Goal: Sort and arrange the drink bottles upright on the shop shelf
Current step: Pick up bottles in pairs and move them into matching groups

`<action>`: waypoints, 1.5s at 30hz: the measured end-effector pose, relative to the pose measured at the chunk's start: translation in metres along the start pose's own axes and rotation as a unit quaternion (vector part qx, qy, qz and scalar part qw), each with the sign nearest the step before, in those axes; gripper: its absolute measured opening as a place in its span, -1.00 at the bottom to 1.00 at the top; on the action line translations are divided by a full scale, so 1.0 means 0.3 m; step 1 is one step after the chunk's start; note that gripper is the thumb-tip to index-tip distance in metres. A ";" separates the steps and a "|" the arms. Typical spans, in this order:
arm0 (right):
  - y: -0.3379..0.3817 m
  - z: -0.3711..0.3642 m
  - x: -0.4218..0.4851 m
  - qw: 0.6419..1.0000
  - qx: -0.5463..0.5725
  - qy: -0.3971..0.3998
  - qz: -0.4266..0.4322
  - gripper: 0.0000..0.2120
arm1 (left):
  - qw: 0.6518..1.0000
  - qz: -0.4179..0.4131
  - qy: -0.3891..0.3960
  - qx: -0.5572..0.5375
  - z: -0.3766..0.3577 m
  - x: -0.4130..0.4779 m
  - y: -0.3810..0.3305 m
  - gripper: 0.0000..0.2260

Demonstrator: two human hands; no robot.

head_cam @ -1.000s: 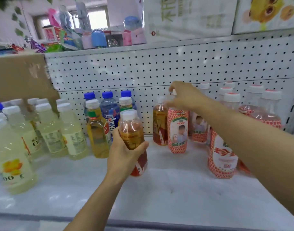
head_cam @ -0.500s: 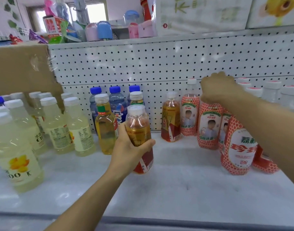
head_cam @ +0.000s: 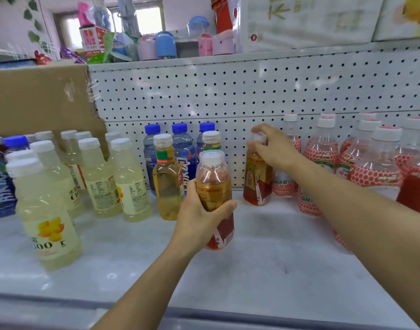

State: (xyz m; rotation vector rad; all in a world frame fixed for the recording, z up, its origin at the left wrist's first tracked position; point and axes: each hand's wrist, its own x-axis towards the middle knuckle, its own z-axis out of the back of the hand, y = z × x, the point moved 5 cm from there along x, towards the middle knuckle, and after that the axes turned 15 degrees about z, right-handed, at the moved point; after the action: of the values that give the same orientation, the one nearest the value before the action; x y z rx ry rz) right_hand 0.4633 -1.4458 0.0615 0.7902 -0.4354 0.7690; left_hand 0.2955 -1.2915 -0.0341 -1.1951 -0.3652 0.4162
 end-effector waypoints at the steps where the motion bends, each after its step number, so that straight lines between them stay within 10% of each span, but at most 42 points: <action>1: 0.018 0.014 -0.018 1.000 0.001 0.009 0.011 -0.59 | 1.000 -0.003 0.004 -0.001 0.001 0.001 0.000 -0.32; 15: 0.139 0.012 -0.496 0.962 0.255 -0.079 -0.057 -0.35 | 0.998 -0.011 -0.016 -0.059 0.019 -0.133 0.026 -0.37; 29: 0.306 0.077 -0.563 0.951 0.297 -0.075 0.047 -0.57 | 0.981 -0.095 -0.086 -0.144 0.105 -0.359 -0.086 -0.35; 45: 0.965 -0.307 -0.621 0.920 0.376 -0.042 0.105 -0.50 | 0.981 -0.071 -0.109 -0.143 0.760 -0.584 0.160 -0.49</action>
State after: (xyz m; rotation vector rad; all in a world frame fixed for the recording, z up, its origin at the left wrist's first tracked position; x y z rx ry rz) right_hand 0.1300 -1.3256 0.0248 1.5184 -0.2957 1.1273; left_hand 0.0277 -1.1781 -0.0146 -1.3956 -0.7147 0.3790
